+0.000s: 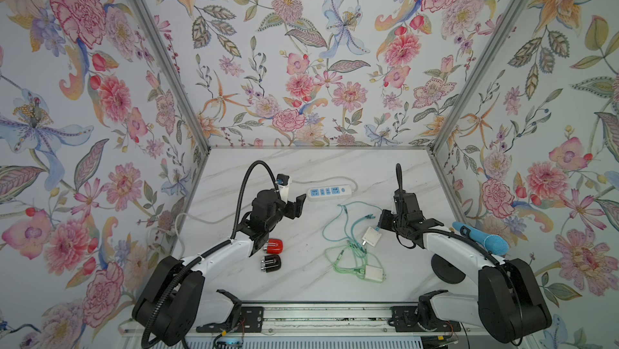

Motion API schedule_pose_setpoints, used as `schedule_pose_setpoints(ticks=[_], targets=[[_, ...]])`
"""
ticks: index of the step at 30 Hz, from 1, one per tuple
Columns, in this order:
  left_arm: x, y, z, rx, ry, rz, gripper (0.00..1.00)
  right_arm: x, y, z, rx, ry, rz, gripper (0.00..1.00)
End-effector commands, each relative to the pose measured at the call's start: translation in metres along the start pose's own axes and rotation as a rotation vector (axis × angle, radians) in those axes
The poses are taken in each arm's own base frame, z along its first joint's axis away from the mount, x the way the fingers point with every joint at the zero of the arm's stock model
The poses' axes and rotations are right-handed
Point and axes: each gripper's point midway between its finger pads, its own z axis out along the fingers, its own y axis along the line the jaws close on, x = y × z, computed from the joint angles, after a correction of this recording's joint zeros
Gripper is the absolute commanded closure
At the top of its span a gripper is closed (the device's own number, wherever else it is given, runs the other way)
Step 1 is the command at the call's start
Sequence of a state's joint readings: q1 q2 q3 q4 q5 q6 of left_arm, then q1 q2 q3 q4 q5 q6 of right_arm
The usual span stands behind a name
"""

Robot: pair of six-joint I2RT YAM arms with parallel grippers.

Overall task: Charge the electric shaver
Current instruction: Pick up the plug from the center of the board.

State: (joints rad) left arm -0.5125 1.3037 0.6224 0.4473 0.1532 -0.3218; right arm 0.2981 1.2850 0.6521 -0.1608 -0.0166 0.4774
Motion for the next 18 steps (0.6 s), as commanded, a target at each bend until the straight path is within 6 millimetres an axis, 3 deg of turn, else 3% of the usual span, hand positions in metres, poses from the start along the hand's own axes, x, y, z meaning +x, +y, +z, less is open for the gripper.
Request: schedule_pose_setpoints(ticks=[1, 10, 18], targets=[[-0.007, -0.03, 0.002, 0.129, -0.026, 0.036, 0.21, -0.014, 0.017, -0.018, -0.041, -0.02, -0.066, 1.0], [0.01, -0.113, 0.002, 0.452, -0.041, 0.107, 0.18, -0.052, 0.055, -0.071, -0.145, -0.095, -0.141, 1.0], [0.0, -0.171, 0.005, 0.576, -0.131, 0.197, 0.11, -0.075, 0.08, -0.111, -0.18, -0.136, -0.198, 1.0]])
